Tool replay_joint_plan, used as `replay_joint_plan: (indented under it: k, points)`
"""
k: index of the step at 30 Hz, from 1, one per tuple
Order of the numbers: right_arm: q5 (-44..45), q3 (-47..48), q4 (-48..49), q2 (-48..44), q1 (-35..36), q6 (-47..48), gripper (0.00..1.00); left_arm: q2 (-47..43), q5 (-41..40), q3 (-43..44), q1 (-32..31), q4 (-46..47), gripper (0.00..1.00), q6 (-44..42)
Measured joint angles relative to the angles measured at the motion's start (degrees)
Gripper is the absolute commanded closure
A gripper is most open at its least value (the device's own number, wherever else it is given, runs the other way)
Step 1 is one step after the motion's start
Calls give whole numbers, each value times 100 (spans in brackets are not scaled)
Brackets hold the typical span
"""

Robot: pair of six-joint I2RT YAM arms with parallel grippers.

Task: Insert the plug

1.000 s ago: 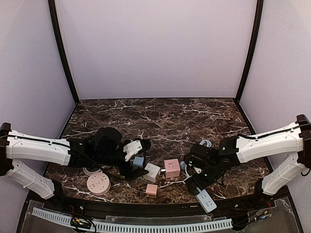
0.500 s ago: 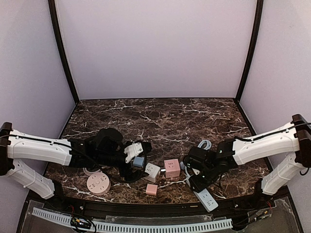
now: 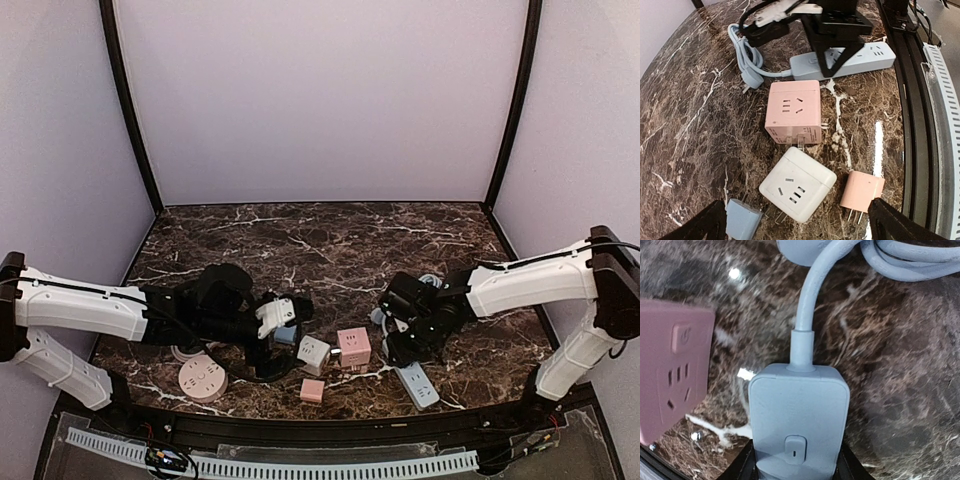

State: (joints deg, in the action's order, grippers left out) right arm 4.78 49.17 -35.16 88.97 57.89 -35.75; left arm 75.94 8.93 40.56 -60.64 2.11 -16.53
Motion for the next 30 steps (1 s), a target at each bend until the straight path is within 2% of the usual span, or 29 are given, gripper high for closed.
replay_joint_plan:
  k: [5,6,10,12,20,25,30]
  points:
    - [-74,400,39,391,-457,188,60,-55,94,0,0,-28,1,-671]
    - [-87,509,37,490,-505,229,53,-98,122,2,0,-76,1,-846]
    - [-2,787,190,769,-586,330,15,-144,164,195,0,-461,1,-1467]
    - [85,866,391,848,-654,356,3,-103,129,398,0,-695,1,-1779]
    - [264,1043,562,658,-874,415,1,540,-33,1010,136,-1270,2,-2638]
    - [280,1141,549,87,-911,557,1,1252,-7,1491,295,-1617,4,-2839]
    - [323,1233,562,-439,-957,704,1,1600,120,1718,415,-1816,5,-2953]
